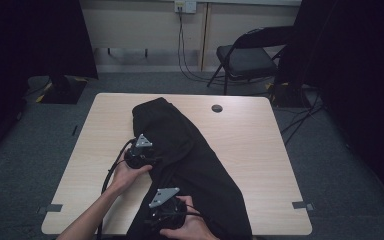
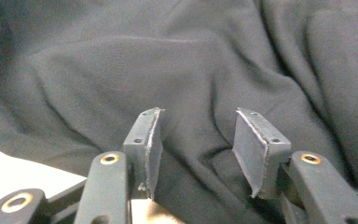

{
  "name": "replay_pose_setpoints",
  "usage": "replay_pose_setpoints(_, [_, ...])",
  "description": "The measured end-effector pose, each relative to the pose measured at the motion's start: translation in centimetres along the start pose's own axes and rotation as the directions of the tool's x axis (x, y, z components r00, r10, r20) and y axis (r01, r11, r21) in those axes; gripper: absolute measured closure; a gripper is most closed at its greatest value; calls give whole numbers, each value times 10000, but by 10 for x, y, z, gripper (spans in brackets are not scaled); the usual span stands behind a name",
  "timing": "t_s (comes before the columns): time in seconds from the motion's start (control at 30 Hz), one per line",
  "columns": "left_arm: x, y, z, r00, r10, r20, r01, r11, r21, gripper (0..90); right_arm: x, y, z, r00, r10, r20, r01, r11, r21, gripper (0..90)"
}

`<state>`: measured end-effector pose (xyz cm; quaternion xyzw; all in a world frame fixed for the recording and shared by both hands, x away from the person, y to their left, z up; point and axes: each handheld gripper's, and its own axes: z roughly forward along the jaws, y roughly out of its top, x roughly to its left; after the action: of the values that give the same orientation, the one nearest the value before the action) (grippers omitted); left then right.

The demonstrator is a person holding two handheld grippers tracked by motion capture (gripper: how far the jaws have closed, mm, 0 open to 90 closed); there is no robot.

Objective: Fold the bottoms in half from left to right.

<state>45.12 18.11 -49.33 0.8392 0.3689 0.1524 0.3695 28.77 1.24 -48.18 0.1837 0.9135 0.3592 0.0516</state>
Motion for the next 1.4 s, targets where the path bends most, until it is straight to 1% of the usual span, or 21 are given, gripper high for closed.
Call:
replay_pose_setpoints(0.03, [1, 0, 0, 10000, -23, -15, 23, 10000, -13, 505, 3, -2, 4, 9996, -270, 18, 269, 9994, 234, 282])
replay_pose_setpoints(0.1, [1, 0, 1, 10000, -55, -41, 55, 10000, -24, 501, 7, -6, 7, 9982, -530, 272, 528, 9986, 78, 306])
replay_pose_setpoints(0.17, [0, 0, 1, 10000, -61, -79, 61, 10000, -24, 499, 8, -7, 5, 9980, -395, 493, 401, 9991, -115, 563])
replay_pose_setpoints(0.27, [0, 0, 1, 9999, -74, -76, 74, 10000, -13, 498, 3, -9, 2, 9966, -338, 756, 357, 9991, -237, 849])
replay_pose_setpoints(0.3, [0, 0, 1, 9999, -74, -78, 74, 10000, -16, 498, 2, -9, 1, 9943, -403, 986, 427, 9988, -221, 864])
replay_pose_setpoints(0.4, [1, 0, 0, 10000, -33, -55, 33, 10000, -10, 497, -1, -10, -14, 9961, -78, 877, 121, 9988, -482, 873])
replay_pose_setpoints(0.5, [2, -1, 0, 9999, -73, 73, 73, 10000, -38, 494, -5, -6, -53, 9964, 422, 736, -317, 9900, -1377, 874])
replay_pose_setpoints(0.53, [2, -1, 0, 9999, -96, 138, 96, 9999, -30, 494, -7, -6, -69, 9941, 475, 970, -307, 9854, -1677, 874])
replay_pose_setpoints(0.67, [-4, 2, 1, 9995, 59, 308, -63, 9999, 110, 491, -27, -19, -128, 9742, 1534, 1656, -1037, 9559, -2749, 873])
replay_pose_setpoints(0.77, [-8, 4, 4, 9997, 16, 230, -19, 9999, 102, 490, -43, -38, -140, 9537, 2143, 2109, -1555, 9518, -2643, 863])
replay_pose_setpoints(0.83, [-8, 4, 4, 9999, 24, 126, -24, 10000, 51, 490, -51, -53, -140, 9524, 2310, 1990, -1836, 9556, -2305, 823])
replay_pose_setpoints(0.87, [-8, 4, 5, 10000, -31, 85, 31, 10000, 2, 491, -52, -61, -141, 9435, 2379, 2306, -1861, 9564, -2250, 794])
replay_pose_setpoints(0.97, [-7, 4, 5, 9999, -46, 90, 46, 10000, -18, 491, -61, -85, -150, 9088, 3336, 2507, -2839, 9346, -2144, 800])
replay_pose_setpoints(1.0, [-7, 4, 6, 10000, -39, 84, 39, 10000, -46, 490, -64, -92, -155, 8965, 3434, 2798, -2926, 9333, -2079, 816])
replay_pose_setpoints(1.07, [-7, 5, 6, 10000, -76, 58, 76, 10000, -34, 491, -68, -99, -165, 8430, 3804, 3803, -3293, 9240, -1943, 761])
replay_pose_setpoints(1.1, [-7, 5, 6, 10000, -69, 31, 69, 10000, -18, 490, -69, -100, -169, 8246, 3964, 4035, -3431, 9177, -2003, 754])
replay_pose_setpoints(1.13, [-7, 5, 6, 10000, -83, 18, 83, 10000, -2, 490, -68, -98, -172, 8426, 3794, 3822, -3202, 9236, -2108, 750])
replay_pose_setpoints(1.2, [-7, 5, 6, 9999, -96, 60, 96, 9999, -36, 490, -58, -87, -167, 8946, 3385, 2918, -2754, 9318, -2365, 732])
replay_pose_setpoints(1.27, [-6, 5, 6, 10000, -24, 85, 24, 10000, 8, 490, -41, -67, -144, 9472, 2663, 1785, -2254, 9492, -2198, 691])
replay_pose_setpoints(1.3, [-6, 5, 6, 10000, -16, 77, 16, 10000, 17, 490, -34, -58, -130, 9607, 2378, 1432, -2077, 9580, -1977, 660])
replay_pose_setpoints(1.4, [-6, 5, 6, 10000, -20, 69, 20, 10000, 20, 490, -21, -33, -85, 9828, 1678, 774, -1582, 9806, -1160, 532])
